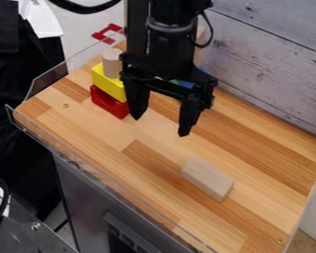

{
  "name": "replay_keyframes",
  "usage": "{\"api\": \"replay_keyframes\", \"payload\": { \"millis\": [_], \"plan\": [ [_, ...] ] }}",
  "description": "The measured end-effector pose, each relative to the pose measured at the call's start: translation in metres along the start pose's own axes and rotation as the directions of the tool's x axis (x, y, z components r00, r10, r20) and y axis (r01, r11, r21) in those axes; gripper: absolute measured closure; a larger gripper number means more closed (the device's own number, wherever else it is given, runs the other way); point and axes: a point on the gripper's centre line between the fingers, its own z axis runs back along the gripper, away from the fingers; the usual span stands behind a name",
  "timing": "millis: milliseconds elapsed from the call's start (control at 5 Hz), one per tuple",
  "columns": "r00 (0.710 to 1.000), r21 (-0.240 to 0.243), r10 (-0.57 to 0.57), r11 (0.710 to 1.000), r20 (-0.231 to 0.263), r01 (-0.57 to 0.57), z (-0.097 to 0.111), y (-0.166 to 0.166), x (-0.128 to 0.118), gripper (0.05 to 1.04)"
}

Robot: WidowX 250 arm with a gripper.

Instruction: Put the wooden cylinder on top of the wooden rectangle

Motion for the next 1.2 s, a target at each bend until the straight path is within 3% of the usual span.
{"api": "replay_keyframes", "payload": {
  "millis": [200, 600, 800, 1200],
  "plan": [
    [1.000, 0.004, 0.003, 1.000, -0.026, -0.003, -0.006, 0.001, -0.003, 0.083],
    [1.000, -0.016, 0.013, 1.000, -0.013, -0.013, -0.008, 0.017, -0.003, 0.083],
    [1.000, -0.005, 0.019, 1.000, 0.009, -0.019, -0.002, 0.030, 0.002, 0.083],
    [0.994, 0.039, 0.012, 0.999, 0.113, -0.016, 0.035, 0.065, 0.032, 0.083]
  ]
}}
